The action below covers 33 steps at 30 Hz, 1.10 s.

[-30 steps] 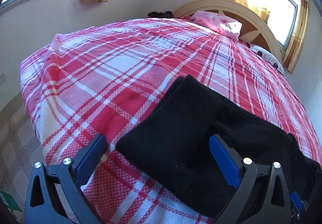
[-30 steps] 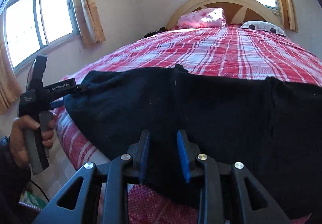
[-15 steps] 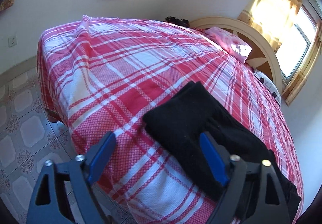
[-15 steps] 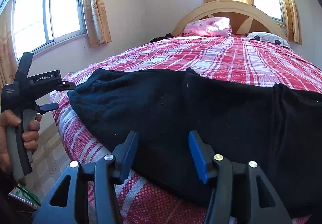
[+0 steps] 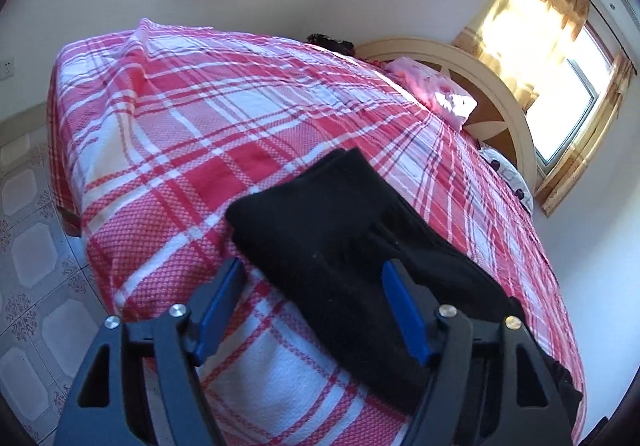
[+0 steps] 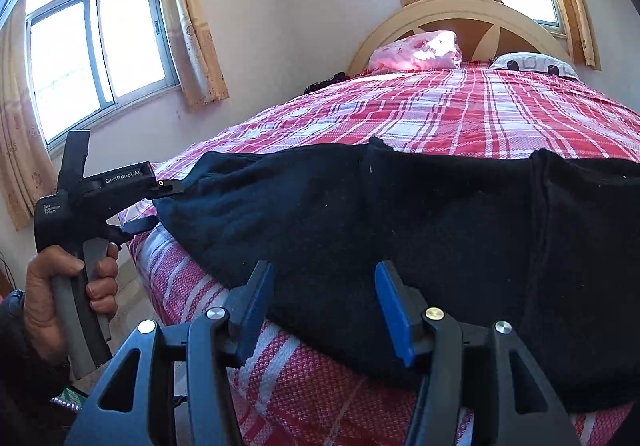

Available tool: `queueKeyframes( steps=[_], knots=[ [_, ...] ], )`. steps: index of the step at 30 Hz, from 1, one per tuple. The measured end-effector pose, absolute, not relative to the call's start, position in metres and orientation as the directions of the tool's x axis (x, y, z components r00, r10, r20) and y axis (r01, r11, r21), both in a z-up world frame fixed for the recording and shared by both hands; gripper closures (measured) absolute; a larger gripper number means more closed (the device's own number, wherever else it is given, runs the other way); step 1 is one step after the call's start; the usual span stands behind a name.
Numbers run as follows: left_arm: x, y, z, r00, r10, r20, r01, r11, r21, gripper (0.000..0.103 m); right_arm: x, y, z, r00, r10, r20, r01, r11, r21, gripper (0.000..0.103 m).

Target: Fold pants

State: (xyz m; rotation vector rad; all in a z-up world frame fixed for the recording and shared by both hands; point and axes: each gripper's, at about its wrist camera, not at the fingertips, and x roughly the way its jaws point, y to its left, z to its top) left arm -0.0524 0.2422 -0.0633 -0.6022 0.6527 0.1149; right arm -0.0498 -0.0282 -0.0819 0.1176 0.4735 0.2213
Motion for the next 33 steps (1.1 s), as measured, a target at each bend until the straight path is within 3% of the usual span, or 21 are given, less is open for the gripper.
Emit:
queueKeyframes(
  steps=[4,9,12,17,22,29,33],
  knots=[
    [-0.045,0.25,-0.064,0.806,-0.175,-0.565,-0.274,0.736,-0.619,0.034,-0.05,-0.028,-0.082,0.867,0.236,-0.438,-0.182,0.97,0.163,0.048],
    [-0.049,0.259,-0.073,0.819,-0.188,-0.542,-0.3,0.667,-0.683,0.073,-0.058,-0.035,-0.074,0.872,0.265,-0.412,-0.189,0.958,0.216,0.048],
    [-0.051,0.26,-0.074,0.816,-0.173,-0.551,-0.307,0.678,-0.668,0.08,-0.061,-0.036,-0.071,0.878,0.262,-0.401,-0.19,0.959,0.211,0.048],
    [-0.046,0.253,-0.06,0.817,-0.145,-0.558,-0.291,0.731,-0.617,0.088,-0.064,-0.038,-0.07,0.877,0.258,-0.406,-0.181,0.959,0.218,0.048],
    [-0.046,0.215,-0.01,0.88,-0.15,-0.45,-0.103,0.865,-0.491,0.089,-0.088,-0.08,-0.046,0.947,0.151,-0.285,-0.065,0.955,0.289,0.048],
    [-0.052,0.113,0.032,0.857,-0.396,-0.331,0.272,0.891,-0.363,0.089,-0.117,-0.162,-0.048,0.955,0.0,-0.296,0.142,0.877,0.459,0.048],
    [-0.074,0.044,0.035,0.768,-0.557,-0.317,0.485,0.829,-0.28,0.089,-0.14,-0.193,-0.047,0.961,-0.043,-0.271,0.186,0.829,0.528,0.048]
  ],
)
